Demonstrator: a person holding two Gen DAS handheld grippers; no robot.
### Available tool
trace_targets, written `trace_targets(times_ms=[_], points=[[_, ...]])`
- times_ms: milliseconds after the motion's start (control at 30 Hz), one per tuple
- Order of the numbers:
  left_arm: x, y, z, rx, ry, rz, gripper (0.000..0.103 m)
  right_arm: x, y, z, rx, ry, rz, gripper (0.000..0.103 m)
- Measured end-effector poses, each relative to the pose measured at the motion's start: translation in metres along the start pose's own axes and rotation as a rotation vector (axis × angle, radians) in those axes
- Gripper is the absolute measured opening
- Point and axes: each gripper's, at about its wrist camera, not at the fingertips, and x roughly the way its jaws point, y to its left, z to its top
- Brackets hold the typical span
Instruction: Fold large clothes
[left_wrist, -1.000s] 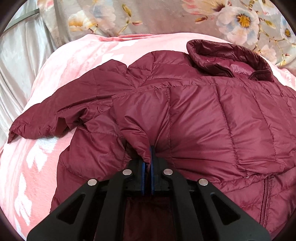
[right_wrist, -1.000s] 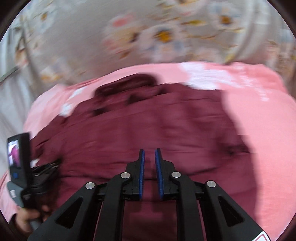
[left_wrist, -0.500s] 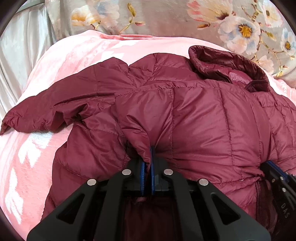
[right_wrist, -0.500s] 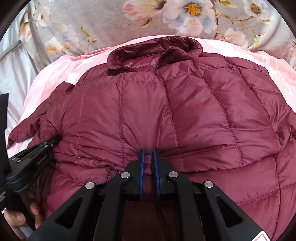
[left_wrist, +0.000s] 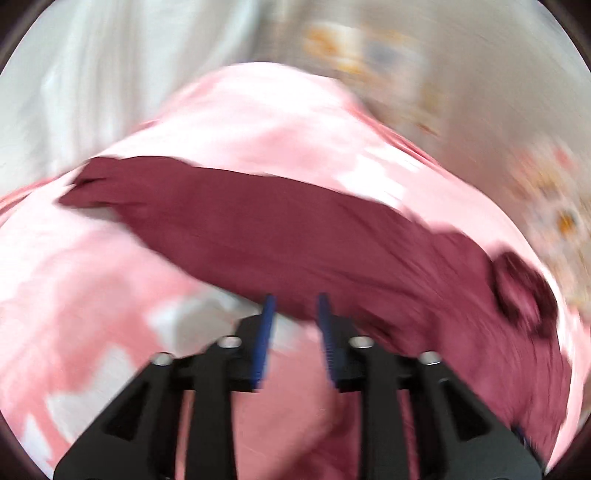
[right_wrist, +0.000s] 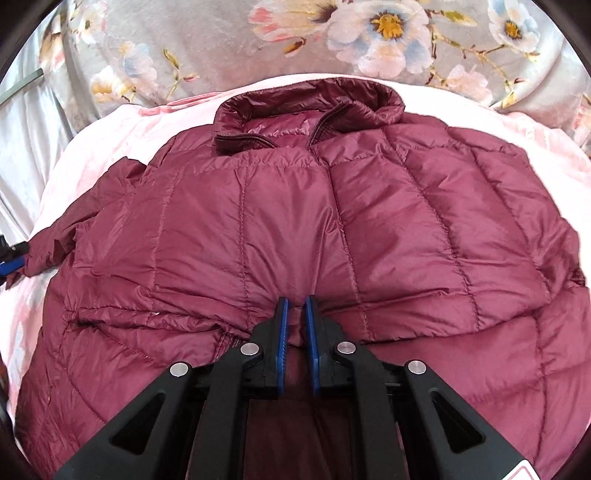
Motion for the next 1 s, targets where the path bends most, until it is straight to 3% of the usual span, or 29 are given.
trace_targets(times_ms=[200, 333, 433, 600, 767, 1000], points=[[0.033, 0.133, 0.051, -0.315, 0.024, 0.108, 0.035, -0.035, 0.009, -0.02, 0.047, -0.035, 0.058, 0.03], [0.054, 0.179, 0.058, -0.45, 0.072, 0.086, 0.045, -0.048, 0.021, -0.035, 0.029, -0.047, 0.059, 0.035], [0.062, 0.192, 0.057, -0.527, 0.083, 0.024, 0.045, -0.052, 0.03, -0.044, 0.0, -0.045, 0.046, 0.035], [0.057, 0.194, 0.066, -0.558, 0.069, 0.01, 0.045, -0.058, 0.036, -0.054, -0.019, -0.041, 0.042, 0.036], [0.033, 0.212, 0.066, -0.614, -0.034, 0.107, 0.048, -0.061, 0.033, -0.063, -0.013, -0.04, 0.053, 0.037], [0.062, 0.216, 0.075, -0.634, 0.054, 0.021, 0.049, -0.059, 0.032, -0.065, -0.009, -0.032, 0.055, 0.04]])
